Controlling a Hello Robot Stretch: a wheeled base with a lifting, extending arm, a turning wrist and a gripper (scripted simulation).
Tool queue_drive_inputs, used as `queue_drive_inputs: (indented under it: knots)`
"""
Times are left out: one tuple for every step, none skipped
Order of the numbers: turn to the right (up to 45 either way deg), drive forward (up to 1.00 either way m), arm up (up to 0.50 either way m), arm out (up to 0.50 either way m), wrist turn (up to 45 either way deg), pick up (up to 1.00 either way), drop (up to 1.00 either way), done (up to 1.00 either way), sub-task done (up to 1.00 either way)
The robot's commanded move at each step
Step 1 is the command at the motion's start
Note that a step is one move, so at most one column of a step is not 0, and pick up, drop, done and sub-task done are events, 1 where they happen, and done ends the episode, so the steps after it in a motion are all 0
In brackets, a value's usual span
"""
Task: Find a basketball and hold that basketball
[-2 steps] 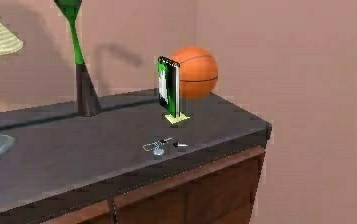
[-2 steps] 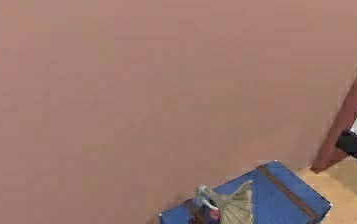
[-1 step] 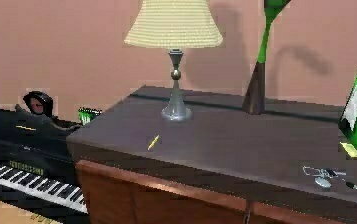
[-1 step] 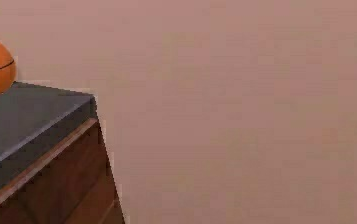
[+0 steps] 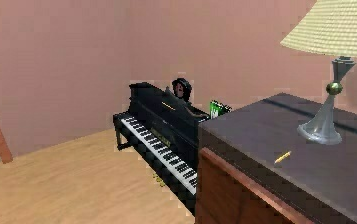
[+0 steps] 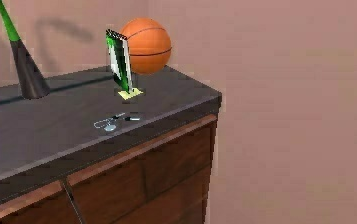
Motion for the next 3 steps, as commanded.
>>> queue_drive_inputs:
  knots:
    - [-3.0, 0.00, 0.00, 0.00, 0.0, 0.00, 0.00, 0.00, 0.00]
    - [-3.0, 0.00, 0.00, 0.00, 0.0, 0.00, 0.00, 0.00, 0.00]
    - [45.0, 0.00, 0.00, 0.00, 0.0, 0.00, 0.00, 0.00, 0.00]
